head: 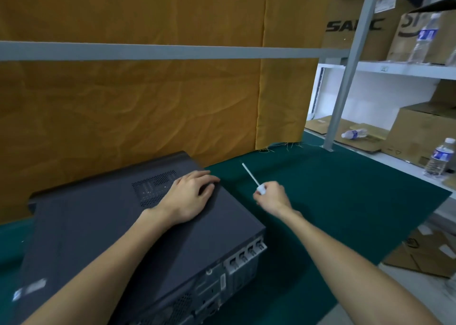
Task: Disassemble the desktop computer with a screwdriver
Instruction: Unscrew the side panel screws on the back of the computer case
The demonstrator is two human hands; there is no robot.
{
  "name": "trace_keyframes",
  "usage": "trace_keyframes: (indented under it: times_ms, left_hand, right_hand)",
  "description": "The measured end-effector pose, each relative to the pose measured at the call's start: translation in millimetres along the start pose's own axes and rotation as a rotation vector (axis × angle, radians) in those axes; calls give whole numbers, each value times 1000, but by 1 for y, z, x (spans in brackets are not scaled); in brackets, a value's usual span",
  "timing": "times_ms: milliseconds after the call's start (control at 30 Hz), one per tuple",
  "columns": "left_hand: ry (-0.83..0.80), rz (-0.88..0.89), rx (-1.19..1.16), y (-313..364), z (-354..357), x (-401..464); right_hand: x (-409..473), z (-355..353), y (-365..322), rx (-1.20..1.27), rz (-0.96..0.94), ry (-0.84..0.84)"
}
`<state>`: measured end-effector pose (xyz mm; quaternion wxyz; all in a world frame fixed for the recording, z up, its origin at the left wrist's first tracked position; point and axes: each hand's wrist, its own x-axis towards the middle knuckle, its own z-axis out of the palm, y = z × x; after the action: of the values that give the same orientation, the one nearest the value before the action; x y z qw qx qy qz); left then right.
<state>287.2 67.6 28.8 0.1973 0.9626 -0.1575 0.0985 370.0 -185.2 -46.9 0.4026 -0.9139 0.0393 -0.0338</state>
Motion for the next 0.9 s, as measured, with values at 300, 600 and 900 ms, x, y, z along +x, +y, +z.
trace_keyframes:
  times_ms: [300,600,900]
  left_hand:
    - [32,-3,-8,-5,4,-5]
    - [45,-17,-14,-2,2,-5]
    - [30,-19,6,0,1,-6]
  right_hand:
    - [47,60,-12,-291,-55,-80]
    - [65,65,-9,-219,-57,-106]
    - [42,41,12,-374,-89,-37]
